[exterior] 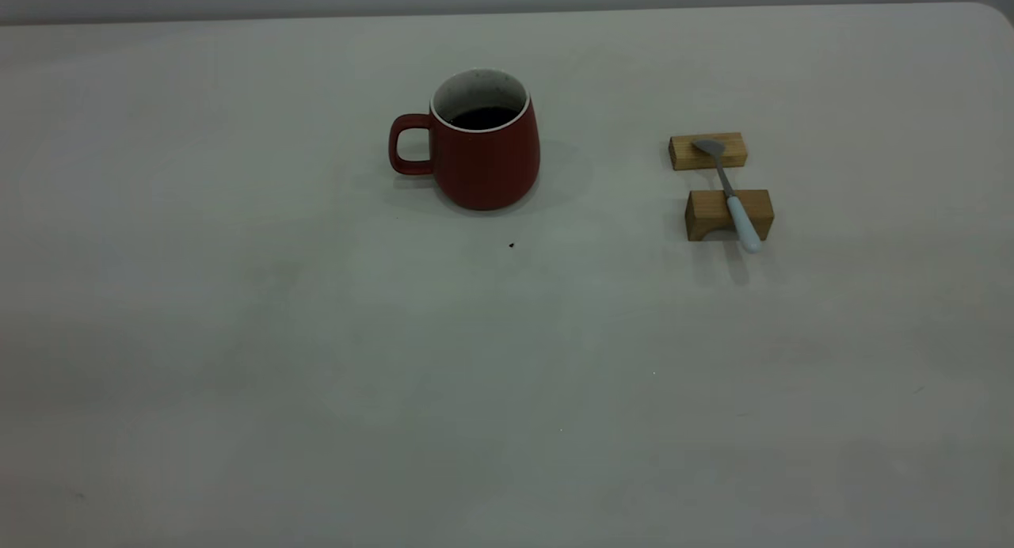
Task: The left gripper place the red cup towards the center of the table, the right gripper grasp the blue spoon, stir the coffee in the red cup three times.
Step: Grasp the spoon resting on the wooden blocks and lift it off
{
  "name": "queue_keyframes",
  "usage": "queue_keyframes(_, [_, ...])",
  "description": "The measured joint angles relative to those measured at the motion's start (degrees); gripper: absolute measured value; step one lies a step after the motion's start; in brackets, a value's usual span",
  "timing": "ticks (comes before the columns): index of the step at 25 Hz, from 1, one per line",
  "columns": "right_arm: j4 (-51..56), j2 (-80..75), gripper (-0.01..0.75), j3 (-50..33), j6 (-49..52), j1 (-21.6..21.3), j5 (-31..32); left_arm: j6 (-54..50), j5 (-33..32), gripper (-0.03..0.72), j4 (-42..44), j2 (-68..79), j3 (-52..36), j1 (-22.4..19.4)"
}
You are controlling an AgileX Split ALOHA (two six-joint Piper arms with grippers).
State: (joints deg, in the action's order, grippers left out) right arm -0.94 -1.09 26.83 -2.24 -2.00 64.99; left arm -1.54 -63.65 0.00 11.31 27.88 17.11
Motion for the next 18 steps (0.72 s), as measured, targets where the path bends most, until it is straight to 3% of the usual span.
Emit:
queue_keyframes(4, [0.0,0.0,0.24,0.0,0.0,0.0,0.0,-0.1,-0.3,0.555,0.0,-5.1,0.0,-0.9])
queue_keyframes(11, [0.0,0.0,0.24,0.0,0.0,0.0,0.0,-0.2,-0.5,0.555,0.0,-7.3,0.0,-11.8])
queue_keyframes(18, [0.5,-0.9,0.267,0.6,-0.1,0.0,-1.1,-0.2,-0.8,0.555,0.0,-12.1,0.0,-19.4])
